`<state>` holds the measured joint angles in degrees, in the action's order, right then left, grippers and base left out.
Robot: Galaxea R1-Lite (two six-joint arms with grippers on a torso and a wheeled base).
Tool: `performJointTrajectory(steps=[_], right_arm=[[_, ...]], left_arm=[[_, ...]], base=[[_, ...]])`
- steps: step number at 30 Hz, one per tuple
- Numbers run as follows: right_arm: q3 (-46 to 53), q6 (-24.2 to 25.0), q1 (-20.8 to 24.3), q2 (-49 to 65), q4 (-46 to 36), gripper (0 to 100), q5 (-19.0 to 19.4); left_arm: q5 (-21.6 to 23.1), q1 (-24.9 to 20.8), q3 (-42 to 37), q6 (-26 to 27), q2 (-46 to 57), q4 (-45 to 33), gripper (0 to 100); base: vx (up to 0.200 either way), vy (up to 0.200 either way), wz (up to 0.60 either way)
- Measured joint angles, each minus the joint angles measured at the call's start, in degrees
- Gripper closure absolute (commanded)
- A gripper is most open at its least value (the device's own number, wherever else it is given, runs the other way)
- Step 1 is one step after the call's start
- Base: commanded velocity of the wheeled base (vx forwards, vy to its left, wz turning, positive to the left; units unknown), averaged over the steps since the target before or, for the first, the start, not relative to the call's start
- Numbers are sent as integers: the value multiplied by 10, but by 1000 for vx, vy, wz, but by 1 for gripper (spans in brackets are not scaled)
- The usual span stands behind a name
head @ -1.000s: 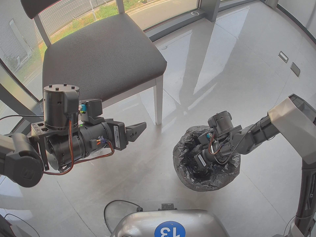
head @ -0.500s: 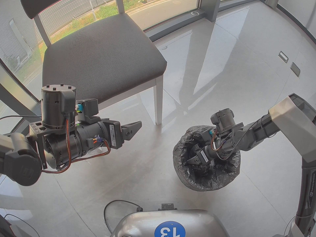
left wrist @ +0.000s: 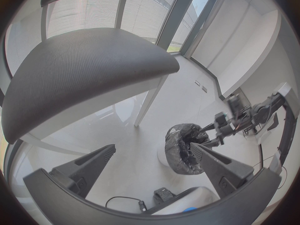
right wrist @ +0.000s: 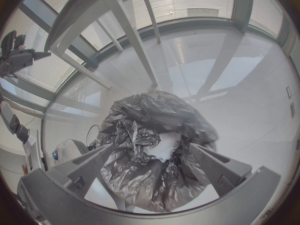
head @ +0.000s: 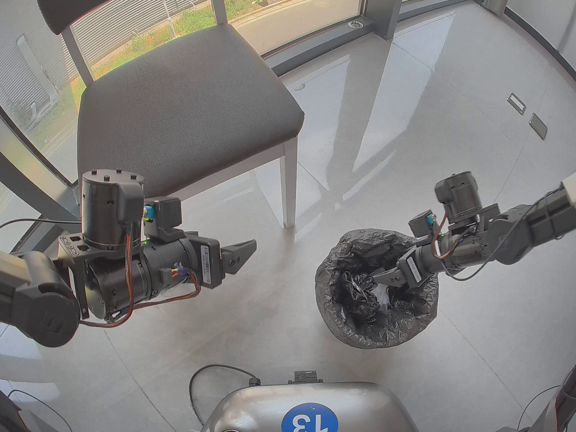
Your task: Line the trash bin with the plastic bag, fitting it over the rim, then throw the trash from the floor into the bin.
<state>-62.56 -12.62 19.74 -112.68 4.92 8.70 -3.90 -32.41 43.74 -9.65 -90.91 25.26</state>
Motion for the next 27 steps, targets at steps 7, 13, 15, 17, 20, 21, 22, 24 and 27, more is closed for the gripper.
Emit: performJointTrajectory(steps=[7,13,15,17,20,21,22,24,27], right_arm=[[98,3,-35,125,4,0,-33],[174,5,-91,246,4,0,-42],[199,5,-111,291,5,0,-42],[225,6,-129,339,4,0,-42],[268,12,-149,414,3,0,-39],[283,16,-154,440,2,0,-38],[299,21,-159,467,1,0,-37],[326,33,-166,519,-2,0,-35],[366,54,-174,599,-9,0,-33]], left_arm=[[-29,1,-37,41,6,-7,0],[-99,11,-52,54,25,-23,0],[-125,13,-54,58,43,-44,0],[-152,13,-55,61,68,-74,0],[-195,4,-55,64,122,-146,0],[-210,-2,-55,65,145,-176,0],[-229,-8,-55,66,169,-207,0],[-269,-22,-53,68,216,-266,0],[-333,-45,-48,70,288,-349,0]], base=[[0,0,0],[0,0,0],[0,0,0],[0,0,0],[0,0,0],[0,0,0],[0,0,0],[0,0,0],[0,0,0]])
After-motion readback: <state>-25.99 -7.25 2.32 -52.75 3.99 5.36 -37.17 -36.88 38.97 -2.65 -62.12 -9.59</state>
